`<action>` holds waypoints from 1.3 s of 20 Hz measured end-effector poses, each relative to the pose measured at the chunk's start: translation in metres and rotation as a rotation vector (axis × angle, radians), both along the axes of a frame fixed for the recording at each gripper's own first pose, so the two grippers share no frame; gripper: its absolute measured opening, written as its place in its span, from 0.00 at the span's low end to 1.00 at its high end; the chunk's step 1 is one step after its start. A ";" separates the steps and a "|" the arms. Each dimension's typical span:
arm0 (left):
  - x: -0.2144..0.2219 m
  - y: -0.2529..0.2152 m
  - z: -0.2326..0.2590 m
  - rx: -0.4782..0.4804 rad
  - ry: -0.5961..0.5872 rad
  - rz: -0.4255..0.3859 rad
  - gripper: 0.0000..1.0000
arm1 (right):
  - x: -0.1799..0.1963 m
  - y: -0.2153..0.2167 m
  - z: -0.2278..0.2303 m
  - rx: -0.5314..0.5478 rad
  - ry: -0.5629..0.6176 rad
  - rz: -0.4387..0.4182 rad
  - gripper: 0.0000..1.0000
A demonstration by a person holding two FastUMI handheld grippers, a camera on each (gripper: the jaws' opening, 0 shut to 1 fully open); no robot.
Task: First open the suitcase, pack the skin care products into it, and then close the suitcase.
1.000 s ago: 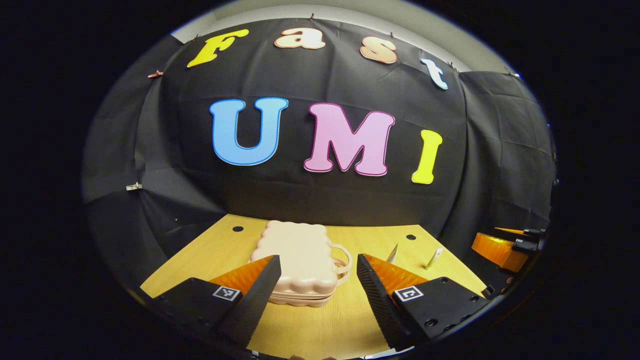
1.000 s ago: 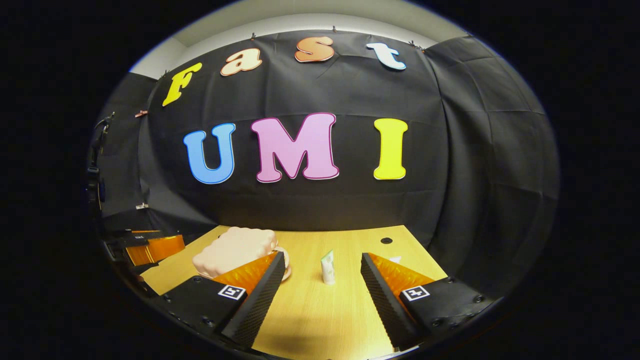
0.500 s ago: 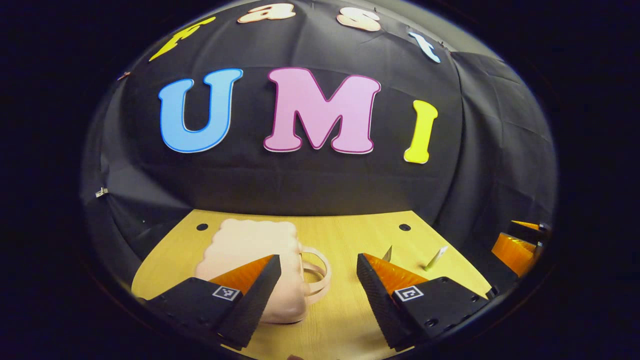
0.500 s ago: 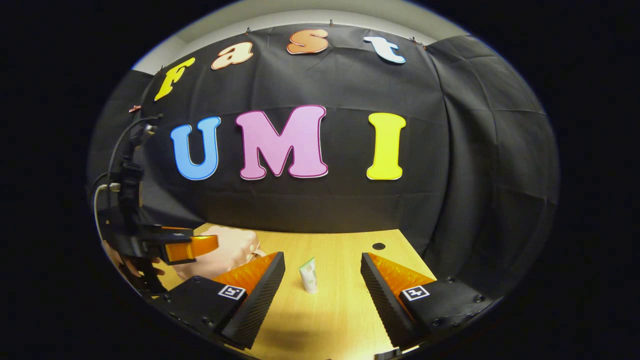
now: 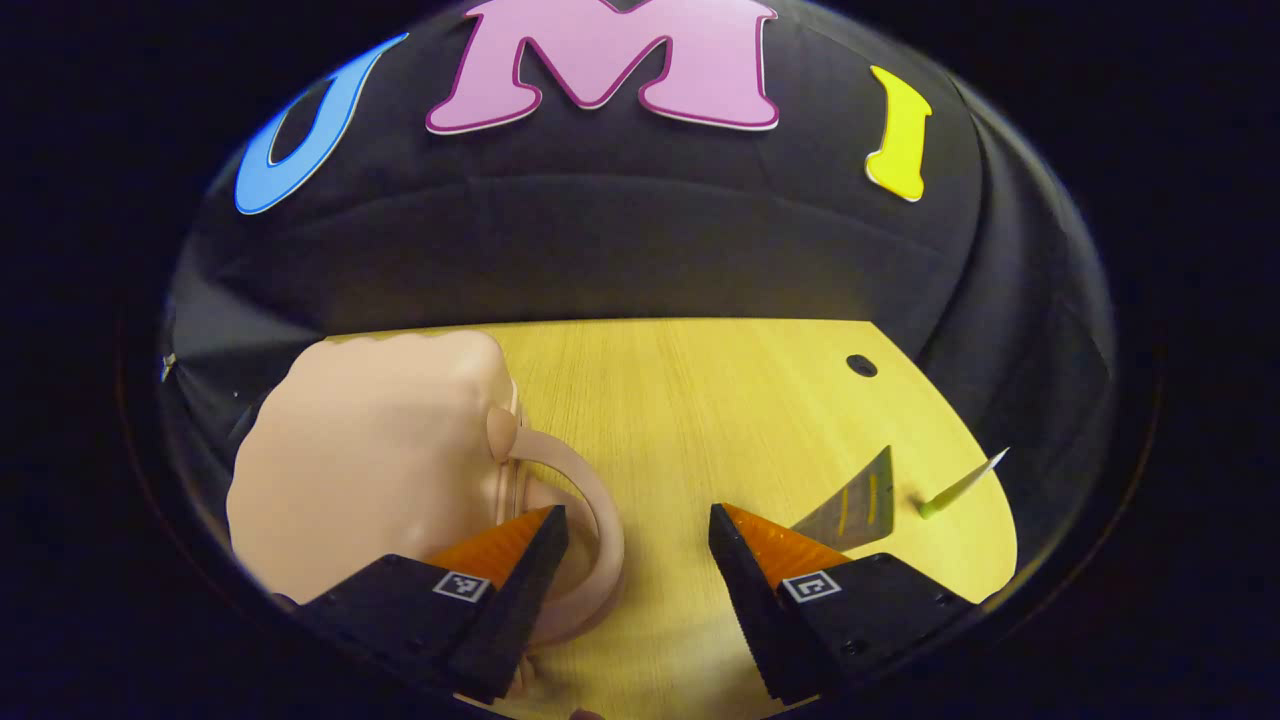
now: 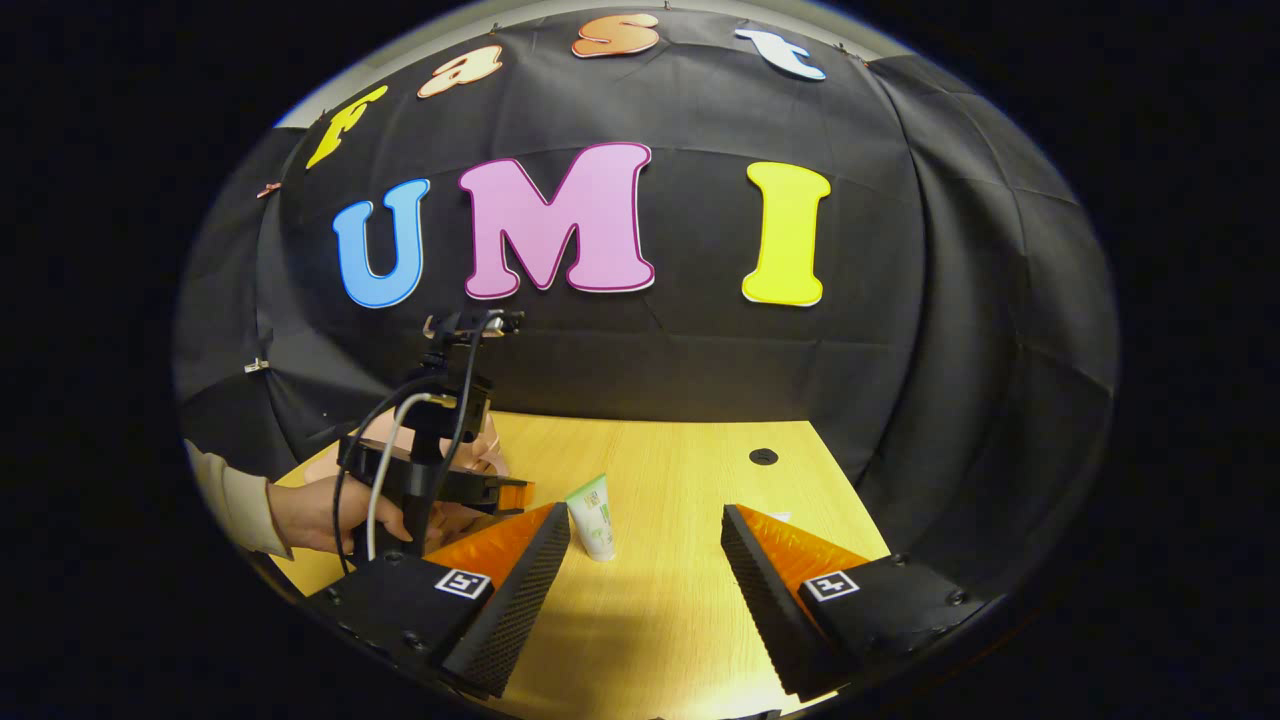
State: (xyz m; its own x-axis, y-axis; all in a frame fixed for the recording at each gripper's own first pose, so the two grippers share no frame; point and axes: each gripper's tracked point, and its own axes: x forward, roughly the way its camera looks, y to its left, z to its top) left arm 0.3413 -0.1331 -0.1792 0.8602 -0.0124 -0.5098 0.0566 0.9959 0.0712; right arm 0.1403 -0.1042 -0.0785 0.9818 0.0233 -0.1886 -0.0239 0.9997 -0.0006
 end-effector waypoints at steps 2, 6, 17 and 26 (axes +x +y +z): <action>0.009 0.003 -0.016 0.023 0.031 0.033 0.74 | 0.003 -0.006 -0.003 0.009 0.009 -0.011 0.97; 0.017 0.022 -0.036 0.087 0.082 0.098 0.57 | 0.004 -0.018 -0.012 0.018 0.034 -0.029 0.96; -0.027 0.047 0.115 -0.118 -0.007 -0.004 0.11 | 0.009 0.002 0.009 0.013 -0.019 0.008 0.97; -0.072 0.347 0.247 0.075 -0.275 0.282 0.11 | 0.000 0.037 -0.002 -0.014 0.024 0.064 0.97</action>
State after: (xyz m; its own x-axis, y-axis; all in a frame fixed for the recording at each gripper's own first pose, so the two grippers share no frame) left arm 0.2694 0.2135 0.0673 0.9289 0.2724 -0.2507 -0.2497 0.9610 0.1190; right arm 0.1398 -0.0667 -0.0802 0.9735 0.0831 -0.2130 -0.0880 0.9960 -0.0133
